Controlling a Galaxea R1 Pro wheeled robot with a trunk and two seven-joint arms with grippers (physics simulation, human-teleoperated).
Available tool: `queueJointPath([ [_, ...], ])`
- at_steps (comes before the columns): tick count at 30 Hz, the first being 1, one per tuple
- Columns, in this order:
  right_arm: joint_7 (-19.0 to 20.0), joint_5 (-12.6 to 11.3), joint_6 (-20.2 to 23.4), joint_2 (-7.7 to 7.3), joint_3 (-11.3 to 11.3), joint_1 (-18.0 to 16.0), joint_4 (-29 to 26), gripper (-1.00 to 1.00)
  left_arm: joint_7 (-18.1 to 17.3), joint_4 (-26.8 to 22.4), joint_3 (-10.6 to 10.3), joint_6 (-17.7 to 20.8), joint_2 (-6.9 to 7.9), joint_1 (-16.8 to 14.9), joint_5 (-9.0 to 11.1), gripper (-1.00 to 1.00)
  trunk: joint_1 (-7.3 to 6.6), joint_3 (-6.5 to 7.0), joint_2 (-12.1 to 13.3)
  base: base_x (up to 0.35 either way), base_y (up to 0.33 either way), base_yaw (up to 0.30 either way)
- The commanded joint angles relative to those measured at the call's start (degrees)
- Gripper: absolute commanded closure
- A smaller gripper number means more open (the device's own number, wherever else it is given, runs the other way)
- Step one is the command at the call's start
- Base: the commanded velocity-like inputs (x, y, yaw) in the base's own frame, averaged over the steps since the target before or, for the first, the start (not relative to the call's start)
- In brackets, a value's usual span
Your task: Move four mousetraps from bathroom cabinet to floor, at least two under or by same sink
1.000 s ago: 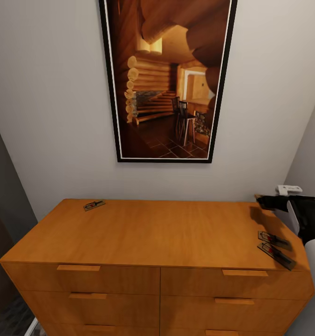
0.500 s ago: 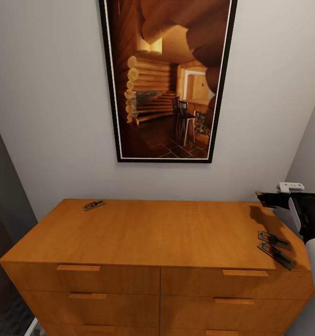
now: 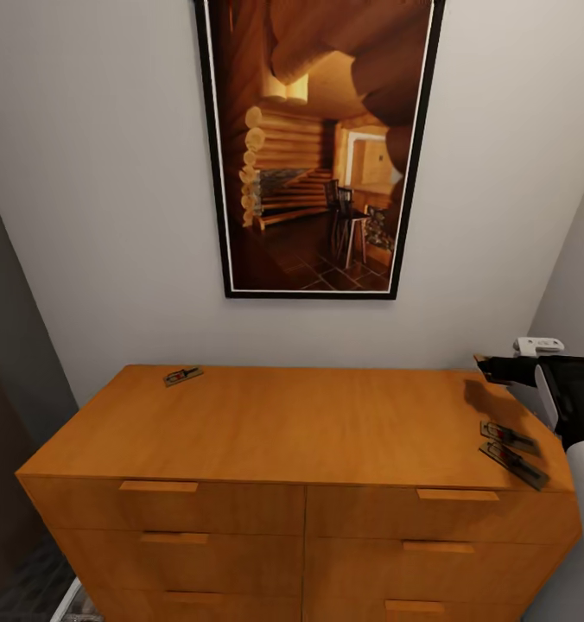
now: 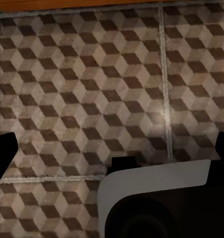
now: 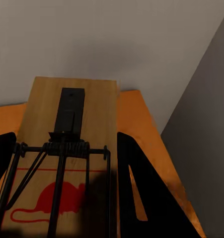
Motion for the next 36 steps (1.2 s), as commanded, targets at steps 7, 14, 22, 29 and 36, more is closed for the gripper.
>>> queueJointPath([
  [7,0.5,0.4,0.3,0.07,-0.1,0.0,-0.1,1.00,0.1,0.0,-0.3,-0.1,0.03,0.0,0.0,-1.00,-0.02,-0.06,0.0,-0.208,0.218,0.000],
  [14,0.4,0.5,0.3,0.08,-0.1,0.0,0.0,1.00,0.1,0.0,-0.3,-0.1,0.03,0.0,0.0,-1.00,-0.02,-0.06,0.0,-0.219,0.230,0.000],
  [22,0.4,0.5,0.2,0.08,-0.1,0.0,0.1,1.00,0.1,0.0,-0.3,-0.1,0.03,0.0,0.0,-1.00,-0.02,-0.06,0.0,-0.204,0.237,0.000],
  [29,0.5,0.5,0.2,0.12,-0.1,0.0,0.4,1.00,0.1,0.0,-0.3,-0.1,0.03,0.0,0.0,-1.00,-0.02,-0.06,0.0,-0.242,0.199,0.000],
  [36,0.5,0.4,0.1,0.25,-0.1,0.0,0.7,1.00,0.1,0.0,-0.3,-0.1,0.03,0.0,0.0,-1.00,-0.02,-0.06,0.0,-0.273,0.164,0.000],
])
